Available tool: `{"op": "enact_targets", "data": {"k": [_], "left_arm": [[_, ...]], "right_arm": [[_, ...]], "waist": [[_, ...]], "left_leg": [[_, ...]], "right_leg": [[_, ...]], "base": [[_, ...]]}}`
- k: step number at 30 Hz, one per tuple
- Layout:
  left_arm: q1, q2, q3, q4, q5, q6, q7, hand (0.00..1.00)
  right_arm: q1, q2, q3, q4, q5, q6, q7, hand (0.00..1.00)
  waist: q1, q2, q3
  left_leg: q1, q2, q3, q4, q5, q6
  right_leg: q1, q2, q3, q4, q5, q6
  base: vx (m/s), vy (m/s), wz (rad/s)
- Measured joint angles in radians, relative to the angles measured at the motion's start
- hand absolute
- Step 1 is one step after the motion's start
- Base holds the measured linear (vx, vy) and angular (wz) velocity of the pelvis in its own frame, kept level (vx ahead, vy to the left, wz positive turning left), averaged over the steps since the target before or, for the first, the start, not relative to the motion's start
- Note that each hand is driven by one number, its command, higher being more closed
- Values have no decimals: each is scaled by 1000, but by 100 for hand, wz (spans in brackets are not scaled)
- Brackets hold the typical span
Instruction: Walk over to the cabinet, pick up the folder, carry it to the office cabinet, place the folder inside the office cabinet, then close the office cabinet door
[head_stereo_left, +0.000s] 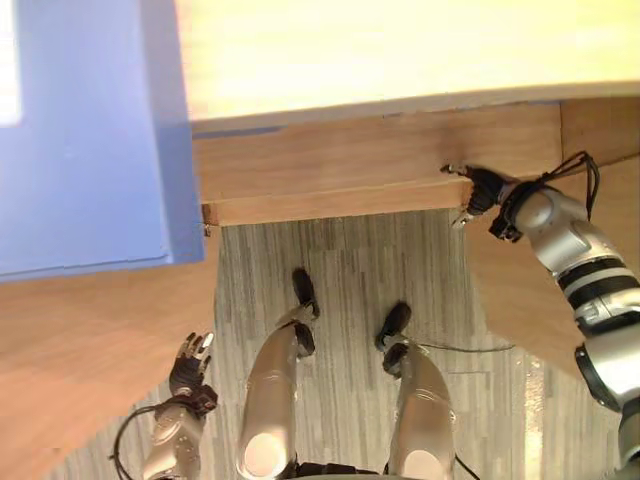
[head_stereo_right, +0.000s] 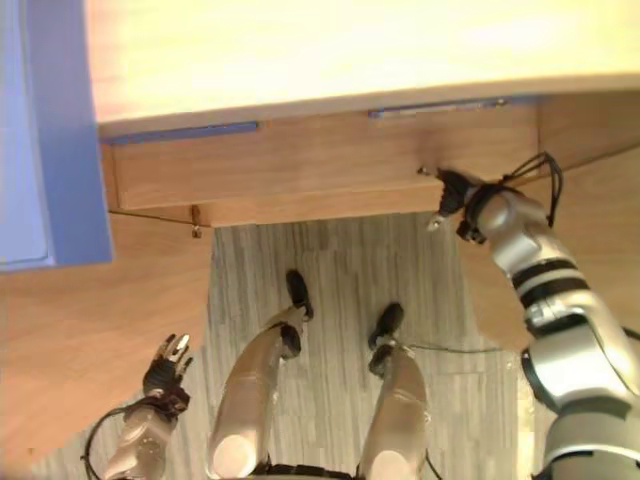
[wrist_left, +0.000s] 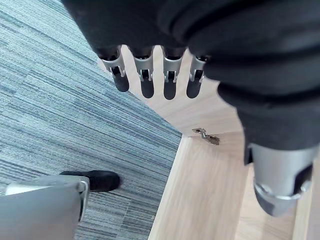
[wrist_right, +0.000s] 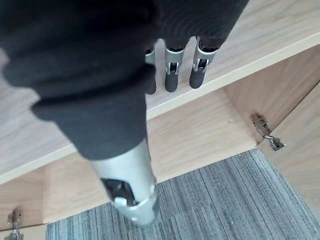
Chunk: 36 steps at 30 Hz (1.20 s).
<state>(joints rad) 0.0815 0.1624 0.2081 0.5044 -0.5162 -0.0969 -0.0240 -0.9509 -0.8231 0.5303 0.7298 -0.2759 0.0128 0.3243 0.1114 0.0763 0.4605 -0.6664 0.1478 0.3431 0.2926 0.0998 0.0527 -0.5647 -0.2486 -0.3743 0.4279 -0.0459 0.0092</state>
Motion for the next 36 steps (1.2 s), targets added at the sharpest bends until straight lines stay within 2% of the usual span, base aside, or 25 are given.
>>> {"op": "enact_targets", "data": {"k": [2, 5, 11, 13, 15, 16, 18, 19, 20, 21, 22, 24, 26, 28, 30, 33, 36], "left_arm": [[0, 6, 0, 16, -5, -10, 0, 0], [-1, 7, 0, 55, -5, -10, 2, 0], [-31, 6, -1, 95, -7, -10, 8, 0], [-37, 4, -1, 95, -9, -10, 8, 0], [-40, 1, 0, 96, -64, -18, 8, 0], [-40, 0, 1, 98, -79, -20, 8, 0], [-40, 2, 8, 124, -117, -30, 9, 0], [-43, 1, 11, 134, -119, -30, 9, 0], [-64, -2, 17, 163, -137, -29, 12, 0], [-70, -5, 17, 166, -146, -29, 19, 0], [-73, -11, 24, 165, -153, -33, 29, 0], [-66, -32, 55, 165, -152, -43, 41, 0], [-39, -67, 75, 157, -155, -54, 55, 0], [-18, -98, 84, 144, -155, -60, 64, 0], [5, -128, 83, 89, -155, -59, 69, 0], [67, -161, 42, -68, -104, -60, 92, 0], [124, -169, 42, -222, -4, -59, 119, 0]], "right_arm": [[-9, -1, 17, 1, -3, 4, 7, 0], [-1, 2, 27, -27, -2, 0, 8, 0], [69, 43, 43, -31, -25, -2, 18, 0], [134, 97, 36, -6, -37, 0, 18, 0], [302, 221, -104, -11, -35, 1, -6, 0], [345, 255, -133, -11, -16, 1, -17, 0], [475, 413, -221, 48, 35, -6, -70, 0], [493, 455, -243, 87, 44, -8, -84, 0], [545, 546, -321, 196, 61, -13, -137, 0], [568, 580, -361, 237, 62, -12, -160, 0], [615, 633, -433, 302, 75, -11, -196, 0], [674, 688, -534, 370, 113, -12, -226, 0], [756, 740, -691, 438, 258, -12, -267, 0], [796, 775, -788, 453, 376, -12, -296, 0], [825, 798, -818, 451, 433, -11, -310, 0], [860, 844, -812, 414, 491, -13, -323, 0], [860, 863, -790, 400, 491, -25, -328, 0]], "waist": [[13, -2, 0], [17, -2, 1], [24, -2, 1], [22, -4, 1], [14, -10, 4], [12, -15, 4], [-8, -44, -12], [-16, -50, -17], [-19, -67, -45], [-20, -71, -51], [-24, -80, -73], [-30, -95, -121], [-34, -107, -210], [-32, -110, -263], [-39, -109, -302], [-33, -110, -369], [-6, -113, -401]], "left_leg": [[16, 0, -4, -32, 20, -17], [32, 13, -4, -80, 55, -39], [62, 32, 1, -121, 88, -46], [97, 34, 1, -135, 94, -43], [175, 36, -5, -157, 94, -43], [197, 36, -7, -165, 95, -44], [257, 32, -21, -212, 105, -64], [269, 32, -27, -227, 110, -75], [279, 31, -48, -251, 121, -89], [292, 30, -60, -264, 127, -91], [317, 25, -84, -294, 141, -97], [356, 15, -106, -338, 154, -105], [400, -3, -138, -380, 165, -106], [423, -17, -161, -381, 161, -104], [429, -26, -195, -385, 159, -105], [444, -39, -248, -385, 150, -105], [439, -50, -275, -385, 149, -104]], "right_leg": [[5, 5, 0, -4, -11, 17], [0, 27, 1, -14, -19, 19], [9, 57, 8, -23, -16, 18], [43, 64, 7, -32, -15, 18], [136, 80, -6, -74, -15, 18], [160, 84, -9, -84, -15, 18], [228, 98, -30, -129, -18, 19], [242, 104, -37, -139, -18, 20], [264, 112, -62, -159, -21, 23], [284, 116, -75, -167, -22, 25], [323, 123, -103, -186, -24, 27], [366, 126, -128, -207, -29, 30], [426, 123, -169, -231, -42, 43], [469, 117, -194, -242, -50, 50], [501, 114, -232, -249, -60, 56], [553, 111, -298, -258, -83, 62], [570, 112, -325, -264, -88, 69]], "base": [[34, -159, 5], [6, -166, -6], [29, -113, -8], [68, -80, -2], [89, -87, 6], [84, -56, 11], [70, -49, 17], [61, -64, 32], [56, -57, 34], [93, -90, 54], [94, -77, 53], [101, -65, 50], [109, -42, 51], [97, -37, 46], [58, -32, 57], [55, -46, 60], [31, -18, 28]]}}
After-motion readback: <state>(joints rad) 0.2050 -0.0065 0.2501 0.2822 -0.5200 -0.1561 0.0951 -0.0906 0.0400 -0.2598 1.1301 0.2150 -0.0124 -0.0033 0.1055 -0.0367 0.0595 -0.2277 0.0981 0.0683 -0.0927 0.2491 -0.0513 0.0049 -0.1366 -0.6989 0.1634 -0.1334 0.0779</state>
